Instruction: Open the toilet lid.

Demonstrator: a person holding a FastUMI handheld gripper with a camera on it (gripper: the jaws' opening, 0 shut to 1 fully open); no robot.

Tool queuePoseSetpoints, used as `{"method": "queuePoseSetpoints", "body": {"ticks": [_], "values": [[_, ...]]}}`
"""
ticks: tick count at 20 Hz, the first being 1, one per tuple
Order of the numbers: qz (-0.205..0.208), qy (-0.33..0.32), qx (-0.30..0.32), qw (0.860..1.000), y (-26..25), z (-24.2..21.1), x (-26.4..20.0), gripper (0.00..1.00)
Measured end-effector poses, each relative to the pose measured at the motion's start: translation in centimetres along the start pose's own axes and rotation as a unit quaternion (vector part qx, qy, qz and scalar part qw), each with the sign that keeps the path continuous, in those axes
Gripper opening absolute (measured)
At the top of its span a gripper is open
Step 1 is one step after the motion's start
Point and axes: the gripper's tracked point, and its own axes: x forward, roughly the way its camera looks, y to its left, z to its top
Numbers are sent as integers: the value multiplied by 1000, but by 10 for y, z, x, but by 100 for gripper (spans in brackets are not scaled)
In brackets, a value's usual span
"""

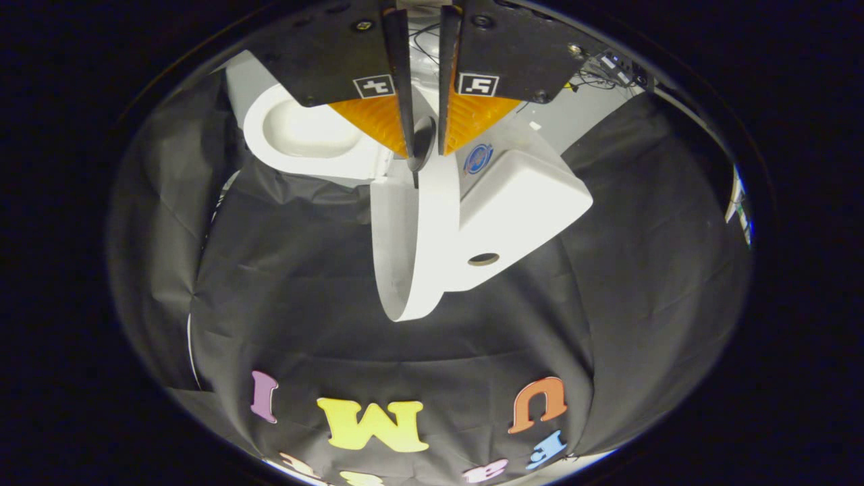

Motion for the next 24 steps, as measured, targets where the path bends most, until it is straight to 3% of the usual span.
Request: {"method": "queuePoseSetpoints", "body": {"ticks": [16, 24], "values": [[34, -5, -16, 999, 27, -3, 9, 22], [31, -25, -40, 998, 25, -1, 11, 25]]}}
